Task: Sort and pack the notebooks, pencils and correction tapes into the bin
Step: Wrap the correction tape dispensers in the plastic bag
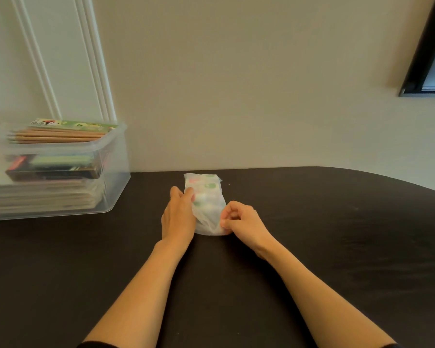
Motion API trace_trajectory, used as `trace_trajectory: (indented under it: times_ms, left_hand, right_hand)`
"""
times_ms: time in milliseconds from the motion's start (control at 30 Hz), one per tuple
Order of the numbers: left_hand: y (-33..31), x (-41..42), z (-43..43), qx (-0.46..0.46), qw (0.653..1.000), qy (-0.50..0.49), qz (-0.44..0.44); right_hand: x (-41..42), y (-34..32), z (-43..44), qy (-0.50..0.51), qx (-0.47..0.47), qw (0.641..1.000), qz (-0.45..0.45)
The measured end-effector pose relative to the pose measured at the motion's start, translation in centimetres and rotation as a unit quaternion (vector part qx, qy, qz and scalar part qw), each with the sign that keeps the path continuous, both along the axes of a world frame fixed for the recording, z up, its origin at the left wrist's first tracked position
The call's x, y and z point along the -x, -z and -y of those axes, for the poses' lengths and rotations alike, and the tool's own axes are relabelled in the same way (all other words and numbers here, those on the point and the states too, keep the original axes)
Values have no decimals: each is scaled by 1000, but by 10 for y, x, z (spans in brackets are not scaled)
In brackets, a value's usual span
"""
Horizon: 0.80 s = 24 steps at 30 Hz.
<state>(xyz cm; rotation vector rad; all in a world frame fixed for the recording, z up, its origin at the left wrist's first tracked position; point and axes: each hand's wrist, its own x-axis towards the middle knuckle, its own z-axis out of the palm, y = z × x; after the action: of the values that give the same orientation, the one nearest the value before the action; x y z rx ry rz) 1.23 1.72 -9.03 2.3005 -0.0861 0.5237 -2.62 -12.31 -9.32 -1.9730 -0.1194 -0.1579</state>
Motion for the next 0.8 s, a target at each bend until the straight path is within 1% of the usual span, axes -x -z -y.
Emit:
trace_trajectory:
  times_ms: [33, 67, 100, 167, 200, 233, 267, 333, 367, 433, 567, 700, 800]
  left_hand:
    - [0, 0, -2, -2, 1000, 8, -1]
    - [-1, 2, -3, -18, 1000, 21, 0]
    - [-1, 4, -6, -25, 999, 37, -1]
    - [0, 9, -11, -90, 994, 54, 4]
    - [0, 10, -13, -124, 991, 57, 11]
    - [0, 11, -16, -141, 988, 65, 4]
    - [1, 12, -17, -173, 982, 71, 9]
    - [2, 13, -19, -262, 960, 86, 46]
    - [3, 12, -20, -279, 954, 94, 58]
    - [3, 11, -22, -294, 947, 115, 51]
    - [4, 11, -22, -296, 945, 139, 13]
    - [1, 12, -22, -245, 958, 146, 10]
    - [3, 11, -23, -241, 958, 155, 9]
  right_hand:
    - [0, 0, -1, 15, 8, 1000, 16]
    - [-1, 1, -2, 34, 36, 998, 44]
    - [-1, 2, -3, 53, 87, 992, 79]
    - [-2, 4, -6, 78, 202, 963, 162]
    - [-3, 5, -7, 71, 235, 950, 192]
    - [-4, 4, -9, 56, 255, 944, 203]
    - [-5, 5, -10, 36, 268, 941, 201]
    - [-7, 6, -12, 0, 291, 940, 179]
    - [-8, 7, -12, -10, 298, 940, 167]
    - [-11, 9, -13, -17, 297, 944, 144]
    - [-14, 9, -12, -21, 284, 952, 108]
    - [-14, 10, -12, -14, 283, 953, 105]
    - [-13, 11, -13, 6, 283, 953, 106]
